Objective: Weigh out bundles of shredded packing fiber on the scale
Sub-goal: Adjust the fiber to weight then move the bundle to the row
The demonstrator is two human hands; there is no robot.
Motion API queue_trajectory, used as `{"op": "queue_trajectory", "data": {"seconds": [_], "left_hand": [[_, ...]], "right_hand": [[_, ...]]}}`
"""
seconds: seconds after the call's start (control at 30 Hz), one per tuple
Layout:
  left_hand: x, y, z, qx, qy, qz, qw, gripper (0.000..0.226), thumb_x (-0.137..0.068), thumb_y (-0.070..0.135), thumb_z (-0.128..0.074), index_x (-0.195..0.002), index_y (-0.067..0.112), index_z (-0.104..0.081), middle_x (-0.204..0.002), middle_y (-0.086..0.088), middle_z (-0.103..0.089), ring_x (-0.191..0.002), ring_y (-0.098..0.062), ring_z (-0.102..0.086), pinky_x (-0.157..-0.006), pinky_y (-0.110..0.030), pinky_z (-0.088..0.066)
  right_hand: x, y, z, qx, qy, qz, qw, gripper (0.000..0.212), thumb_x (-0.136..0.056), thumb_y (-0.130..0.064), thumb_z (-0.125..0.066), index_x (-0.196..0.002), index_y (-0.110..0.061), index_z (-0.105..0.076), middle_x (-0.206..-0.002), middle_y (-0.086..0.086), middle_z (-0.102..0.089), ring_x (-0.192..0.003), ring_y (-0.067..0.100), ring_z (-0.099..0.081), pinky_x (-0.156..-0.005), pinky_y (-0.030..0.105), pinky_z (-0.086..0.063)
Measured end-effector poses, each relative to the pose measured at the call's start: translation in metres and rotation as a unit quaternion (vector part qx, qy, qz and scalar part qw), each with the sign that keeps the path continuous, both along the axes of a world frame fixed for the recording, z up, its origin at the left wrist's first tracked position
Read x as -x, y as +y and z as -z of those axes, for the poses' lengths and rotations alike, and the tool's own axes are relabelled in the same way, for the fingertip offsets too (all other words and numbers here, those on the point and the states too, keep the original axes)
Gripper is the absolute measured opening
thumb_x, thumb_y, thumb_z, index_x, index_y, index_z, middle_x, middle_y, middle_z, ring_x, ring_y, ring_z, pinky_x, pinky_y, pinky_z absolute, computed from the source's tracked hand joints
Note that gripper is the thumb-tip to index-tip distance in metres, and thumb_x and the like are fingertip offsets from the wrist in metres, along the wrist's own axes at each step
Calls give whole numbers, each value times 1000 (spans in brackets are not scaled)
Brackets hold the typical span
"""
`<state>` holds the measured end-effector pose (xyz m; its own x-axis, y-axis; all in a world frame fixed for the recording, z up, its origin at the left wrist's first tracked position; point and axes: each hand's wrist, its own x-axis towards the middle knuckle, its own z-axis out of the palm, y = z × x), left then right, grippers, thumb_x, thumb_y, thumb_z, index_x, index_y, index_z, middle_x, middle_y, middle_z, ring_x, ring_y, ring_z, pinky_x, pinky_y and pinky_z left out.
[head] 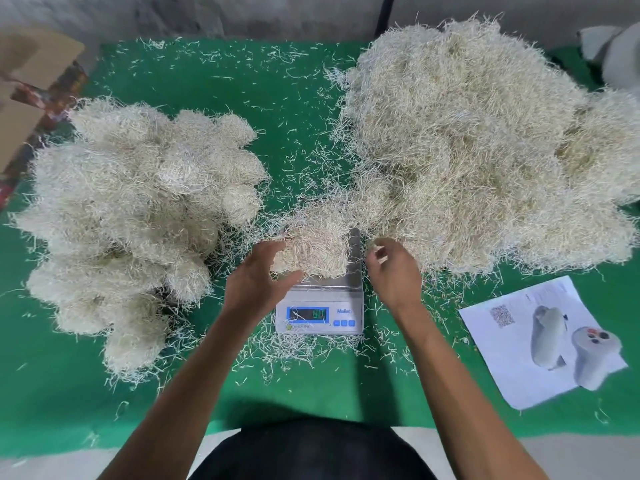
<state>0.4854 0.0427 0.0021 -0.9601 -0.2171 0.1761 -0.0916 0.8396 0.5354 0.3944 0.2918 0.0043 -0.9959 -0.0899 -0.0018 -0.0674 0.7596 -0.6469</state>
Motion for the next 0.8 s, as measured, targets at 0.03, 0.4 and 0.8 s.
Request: {"op": "queue_trajectory", "data": {"seconds": [0.03,0.4,0.8], "left_hand": [[-3,-1,0,-3,-6,-8,1000,64,-82,56,-74,-134,26,-50,-132,7,-59,-106,-7,-63,-84,-34,-57],[-17,-6,-5,-19,-39,-58,997,60,-84,63,-66,-133,36,-44,-127,17,-55,-95,-1,-60,-73,-26,-49],[38,26,-7,-355,-151,-131,913,51,-90,76,-43,-101,28,-55,-78,-2,-59,-53,-15,-64,-53,-48,-61]], "right_hand": [[-4,-4,3,1,-8,-2,1000,34,-106,-30,-56,-134,-11,-61,-112,6,-73,-75,18,-71,-68,30,-58],[-3,-27,9,15,-27,-22,999,23,-105,-29,-56,-123,-18,-63,-103,-4,-70,-68,10,-69,-59,27,-57],[5,-73,14,189,-121,-58,973,20,-111,-24,-40,-100,-20,-56,-80,3,-67,-56,12,-63,-60,36,-59]]}}
